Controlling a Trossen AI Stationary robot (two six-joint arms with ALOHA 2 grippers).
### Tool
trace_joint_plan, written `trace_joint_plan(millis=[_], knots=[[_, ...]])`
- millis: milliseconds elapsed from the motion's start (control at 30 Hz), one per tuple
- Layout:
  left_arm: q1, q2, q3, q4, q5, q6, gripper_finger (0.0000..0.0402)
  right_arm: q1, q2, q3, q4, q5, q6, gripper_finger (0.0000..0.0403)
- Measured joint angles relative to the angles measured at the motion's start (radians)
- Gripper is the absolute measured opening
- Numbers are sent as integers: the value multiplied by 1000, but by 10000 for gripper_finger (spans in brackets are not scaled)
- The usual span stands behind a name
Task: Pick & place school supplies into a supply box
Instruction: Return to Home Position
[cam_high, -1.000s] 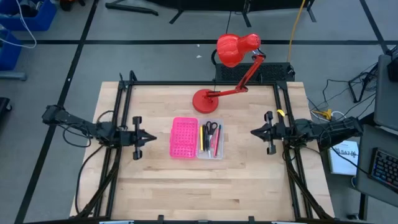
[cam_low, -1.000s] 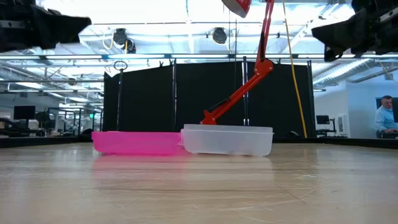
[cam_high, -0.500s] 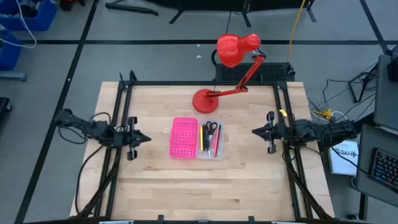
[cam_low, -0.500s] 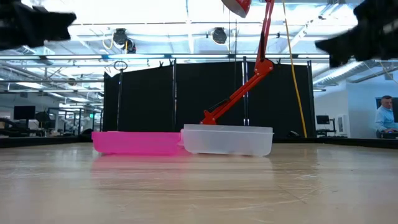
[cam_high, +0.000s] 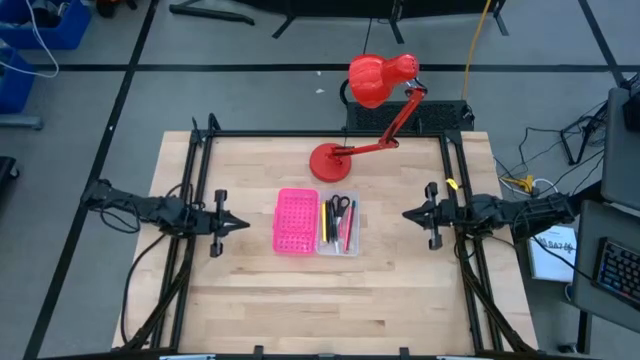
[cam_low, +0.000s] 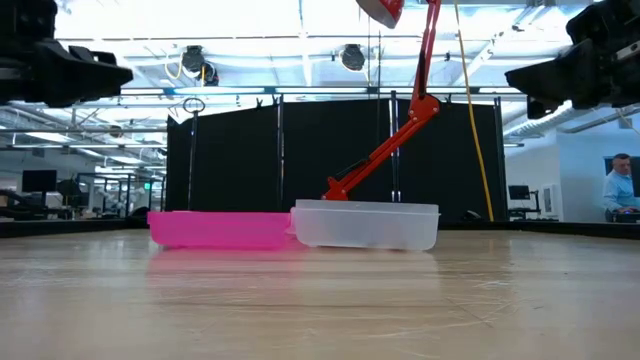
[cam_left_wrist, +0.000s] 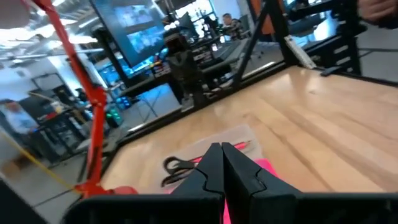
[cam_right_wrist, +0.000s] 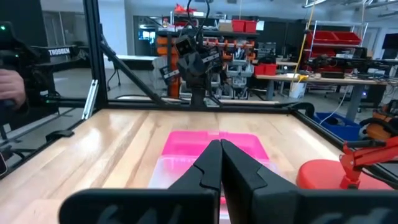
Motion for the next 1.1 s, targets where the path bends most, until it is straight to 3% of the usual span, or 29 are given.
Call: trace_joint_plan(millis=[200, 433, 600, 833, 1100], knots=[[24, 6, 0, -7, 65, -21, 1, 0, 0, -1, -7, 0, 4, 0], [43, 6, 0, -13, 66, -58, 0, 0, 0, -2, -8, 5, 20, 0], [57, 6, 0, -14, 63, -82, 14, 0, 0, -3, -1, 86, 27, 0], [62, 6, -2, 5, 62, -100, 39, 0, 0, -3, 41, 84, 27, 0], [62, 6, -3, 36, 61, -96, 41, 0, 1, -4, 37, 83, 27, 0]])
